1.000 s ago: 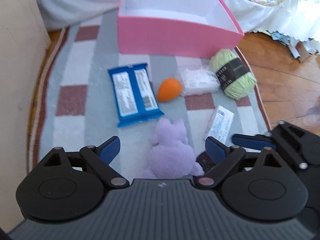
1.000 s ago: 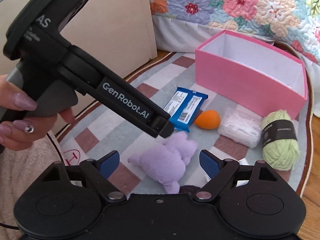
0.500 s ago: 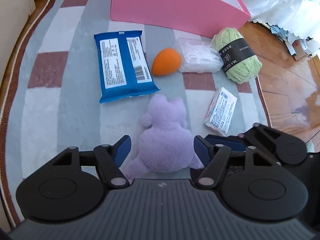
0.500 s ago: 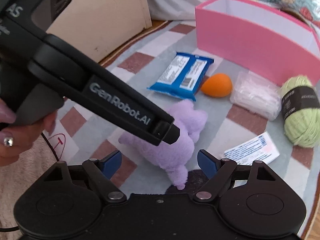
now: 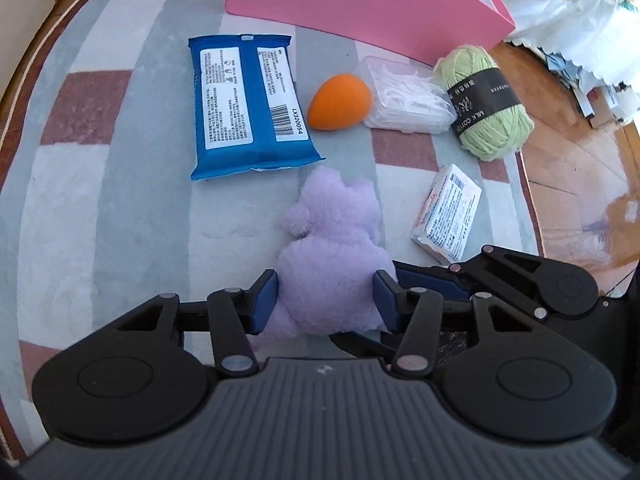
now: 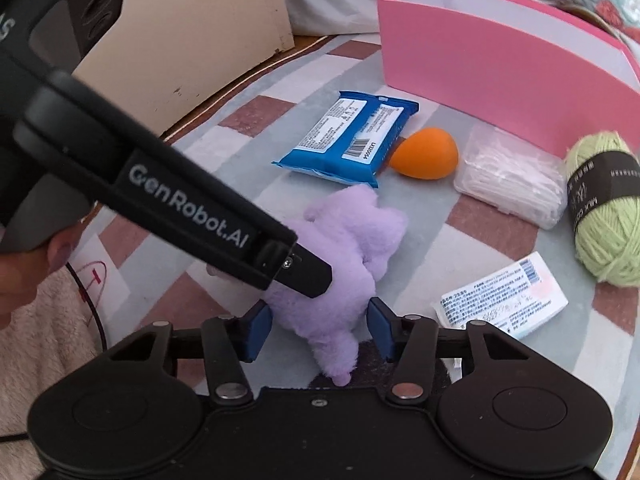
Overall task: Organize objects
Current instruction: 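Close the left gripper on the lilac plush toy, then lift the plush toy with the left gripper and carry it into the pink box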
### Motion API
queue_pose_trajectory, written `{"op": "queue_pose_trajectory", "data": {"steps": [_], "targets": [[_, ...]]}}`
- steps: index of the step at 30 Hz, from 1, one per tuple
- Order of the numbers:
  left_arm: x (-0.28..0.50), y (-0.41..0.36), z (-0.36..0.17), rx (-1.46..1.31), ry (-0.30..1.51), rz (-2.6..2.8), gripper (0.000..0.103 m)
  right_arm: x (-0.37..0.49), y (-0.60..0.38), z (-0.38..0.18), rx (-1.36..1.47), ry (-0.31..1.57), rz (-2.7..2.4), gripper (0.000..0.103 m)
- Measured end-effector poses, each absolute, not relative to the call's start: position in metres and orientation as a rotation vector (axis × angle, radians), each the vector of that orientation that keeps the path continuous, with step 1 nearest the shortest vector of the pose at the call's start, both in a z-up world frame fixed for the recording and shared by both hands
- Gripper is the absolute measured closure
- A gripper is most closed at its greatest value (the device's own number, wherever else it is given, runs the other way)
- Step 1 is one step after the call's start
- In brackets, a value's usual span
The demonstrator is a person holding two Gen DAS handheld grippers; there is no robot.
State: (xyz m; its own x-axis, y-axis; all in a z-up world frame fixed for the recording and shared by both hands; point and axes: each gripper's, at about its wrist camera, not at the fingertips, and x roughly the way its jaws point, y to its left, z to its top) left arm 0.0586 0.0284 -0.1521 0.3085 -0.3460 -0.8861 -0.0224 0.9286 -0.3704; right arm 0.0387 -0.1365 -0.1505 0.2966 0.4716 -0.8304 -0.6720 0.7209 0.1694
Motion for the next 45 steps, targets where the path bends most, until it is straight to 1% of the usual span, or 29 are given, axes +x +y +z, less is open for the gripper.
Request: {"op": "queue_pose_trajectory", "data": {"steps": [5,9,14,21,36,45], "targets": [[0.058,0.031,-0.157,-0.39,1.245,-0.2,0.051,0.042,-0.136,-0.156,-0.203,1.031,0.759,0.048],[0.057,0.029,-0.158,-0.399,1.231,-0.192,0.049,0.039,-0.137,-0.156,-0.2,1.01,0.775,0.05],[0.054,0.025,-0.152,-0.396,1.205,-0.186,0.051,0.04,-0.141,-0.154,-0.183,1.004,0.771,0.052],[0.052,0.029,-0.141,-0.425,1.163,-0.205,0.051,0.039,-0.139,-0.142,-0.228,0.972,0.79,0.052],[0.046,0.025,-0.101,-0.419,1.061,-0.306,0.053,0.045,-0.15,-0.104,-0.282,0.926,0.804,0.052],[0.065,0.028,-0.069,-0.431,1.015,-0.325,0.053,0.066,-0.154,-0.077,-0.243,0.915,0.798,0.052]]}}
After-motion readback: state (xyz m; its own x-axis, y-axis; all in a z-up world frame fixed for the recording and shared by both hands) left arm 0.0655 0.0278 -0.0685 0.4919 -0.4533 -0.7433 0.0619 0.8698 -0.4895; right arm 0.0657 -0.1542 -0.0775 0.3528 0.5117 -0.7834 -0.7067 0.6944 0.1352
